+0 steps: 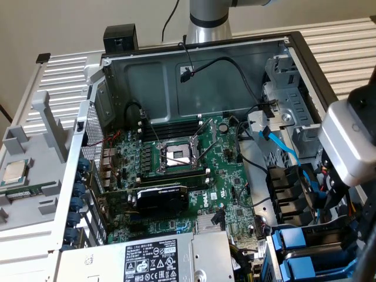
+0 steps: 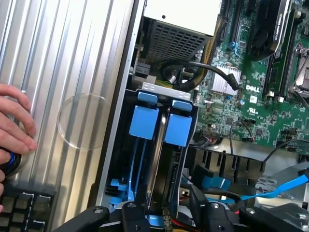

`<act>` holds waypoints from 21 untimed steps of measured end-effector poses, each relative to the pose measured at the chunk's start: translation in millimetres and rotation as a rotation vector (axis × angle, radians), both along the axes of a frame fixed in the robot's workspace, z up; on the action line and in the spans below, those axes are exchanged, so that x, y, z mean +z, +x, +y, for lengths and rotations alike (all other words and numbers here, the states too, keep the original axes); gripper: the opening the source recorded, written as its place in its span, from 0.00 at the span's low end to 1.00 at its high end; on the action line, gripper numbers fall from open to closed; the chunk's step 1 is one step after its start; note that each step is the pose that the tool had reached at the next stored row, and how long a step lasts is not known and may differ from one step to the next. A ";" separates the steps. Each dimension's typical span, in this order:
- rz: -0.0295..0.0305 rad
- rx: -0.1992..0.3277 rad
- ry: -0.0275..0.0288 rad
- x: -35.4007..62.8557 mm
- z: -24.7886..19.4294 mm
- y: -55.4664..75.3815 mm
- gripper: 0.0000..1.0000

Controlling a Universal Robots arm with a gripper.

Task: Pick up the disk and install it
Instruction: 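Insert the first disk wire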

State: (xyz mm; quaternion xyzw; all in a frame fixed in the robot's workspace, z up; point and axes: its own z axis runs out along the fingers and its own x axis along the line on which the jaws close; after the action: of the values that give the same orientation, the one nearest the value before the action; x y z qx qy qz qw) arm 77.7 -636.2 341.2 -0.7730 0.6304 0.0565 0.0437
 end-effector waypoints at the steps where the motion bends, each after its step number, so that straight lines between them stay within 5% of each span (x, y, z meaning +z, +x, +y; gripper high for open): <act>1: 0.0000 0.006 0.0011 -0.2 0.0 0.3 0.47; 9: 0.0000 0.051 0.0033 -3.8 0.0 0.7 0.47; 21: 0.0000 0.052 0.0062 -5.2 3.8 0.7 0.47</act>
State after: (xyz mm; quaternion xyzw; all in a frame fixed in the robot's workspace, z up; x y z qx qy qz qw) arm 78.5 -632.3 335.9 -0.7889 0.6100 0.0595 0.0446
